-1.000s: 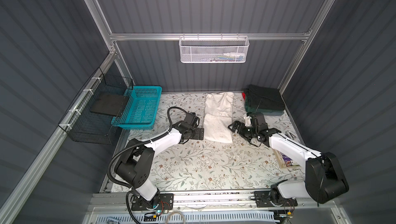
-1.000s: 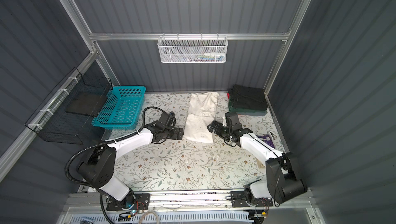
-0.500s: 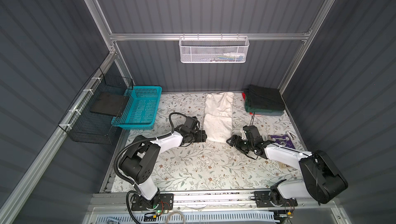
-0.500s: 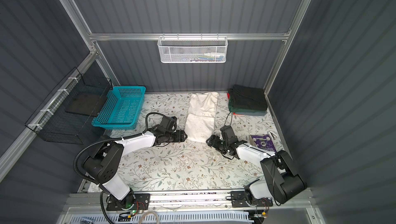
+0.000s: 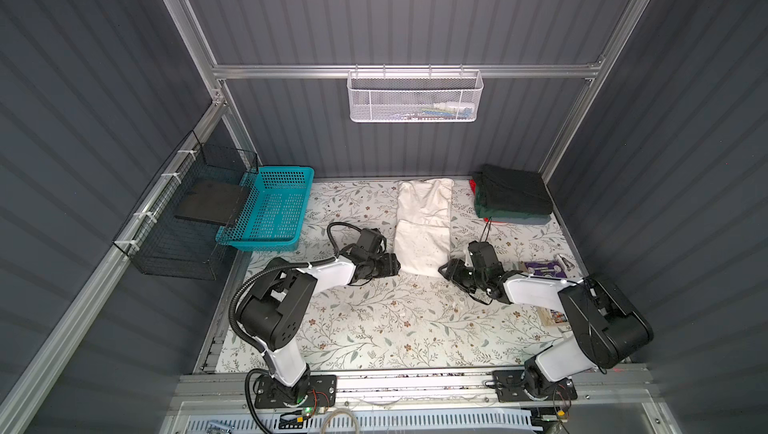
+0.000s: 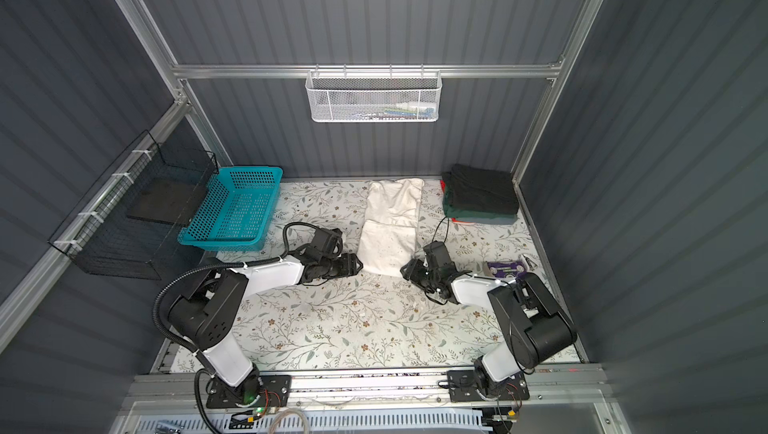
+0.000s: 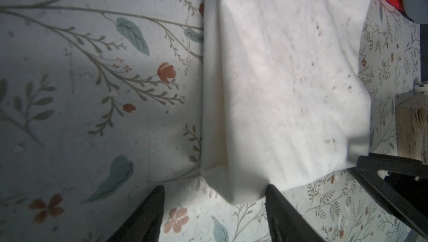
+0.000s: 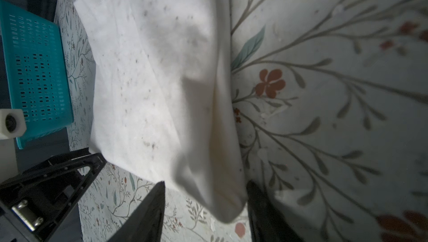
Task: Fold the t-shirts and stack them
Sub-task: 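Move both grippers back to the folded bundle's near edge, then pinch the folded bundle's near corners with both grippers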
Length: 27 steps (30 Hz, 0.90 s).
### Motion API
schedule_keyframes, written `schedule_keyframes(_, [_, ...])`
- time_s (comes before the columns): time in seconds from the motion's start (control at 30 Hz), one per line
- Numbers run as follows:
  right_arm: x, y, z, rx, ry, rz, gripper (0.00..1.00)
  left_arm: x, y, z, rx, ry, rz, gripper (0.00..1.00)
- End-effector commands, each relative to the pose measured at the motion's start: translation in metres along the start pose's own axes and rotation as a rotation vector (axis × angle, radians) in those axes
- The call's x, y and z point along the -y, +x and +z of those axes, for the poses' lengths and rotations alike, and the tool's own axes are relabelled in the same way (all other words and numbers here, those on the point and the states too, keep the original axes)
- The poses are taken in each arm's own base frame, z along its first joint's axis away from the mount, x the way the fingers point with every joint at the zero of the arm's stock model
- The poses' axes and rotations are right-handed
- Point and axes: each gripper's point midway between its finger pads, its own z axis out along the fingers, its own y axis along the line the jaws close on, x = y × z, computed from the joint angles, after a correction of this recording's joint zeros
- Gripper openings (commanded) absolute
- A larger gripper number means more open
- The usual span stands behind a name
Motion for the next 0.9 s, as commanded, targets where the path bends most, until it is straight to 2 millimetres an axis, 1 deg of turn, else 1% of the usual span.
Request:
schedule_keyframes(0.0, [0.016,0.010,0.008,-0.034,0.055,0.031,0.53,-0.010,0.010,0.009,-0.049,-0.020,-0.043,0.68])
schedule_keyframes(0.2, [0.017,0.010,0.012,-0.037,0.054,0.041,0.47,-0.016,0.015,0.014,-0.066,-0.036,-0.064,0.65])
schedule_keyframes(0.27, [0.018,0.011,0.012,-0.036,0.056,0.042,0.46,-0.018,0.018,0.016,-0.082,-0.045,-0.071,0.61])
schedule_keyframes(0.43, [0.017,0.011,0.013,-0.039,0.056,0.042,0.43,-0.020,0.026,0.023,-0.115,-0.036,-0.086,0.57])
schedule_keyframes(0.5, [0.016,0.010,0.014,-0.038,0.052,0.043,0.41,-0.022,0.030,0.025,-0.124,-0.041,-0.082,0.28])
schedule_keyframes(0.53, [0.016,0.010,0.014,-0.038,0.051,0.042,0.40,-0.023,0.030,0.025,-0.126,-0.045,-0.081,0.17])
schedule_keyframes(0.57, [0.016,0.010,0.015,-0.041,0.051,0.043,0.40,-0.025,0.032,0.025,-0.129,-0.052,-0.082,0.16])
schedule_keyframes(0.6, [0.016,0.011,0.015,-0.042,0.050,0.042,0.40,-0.028,0.034,0.025,-0.133,-0.061,-0.083,0.17])
schedule_keyframes(0.67, [0.015,0.010,0.016,-0.044,0.044,0.040,0.39,-0.030,0.036,0.026,-0.137,-0.073,-0.085,0.22])
schedule_keyframes(0.87, [0.014,0.011,0.018,-0.050,0.039,0.041,0.34,-0.035,0.038,0.027,-0.139,-0.089,-0.093,0.21])
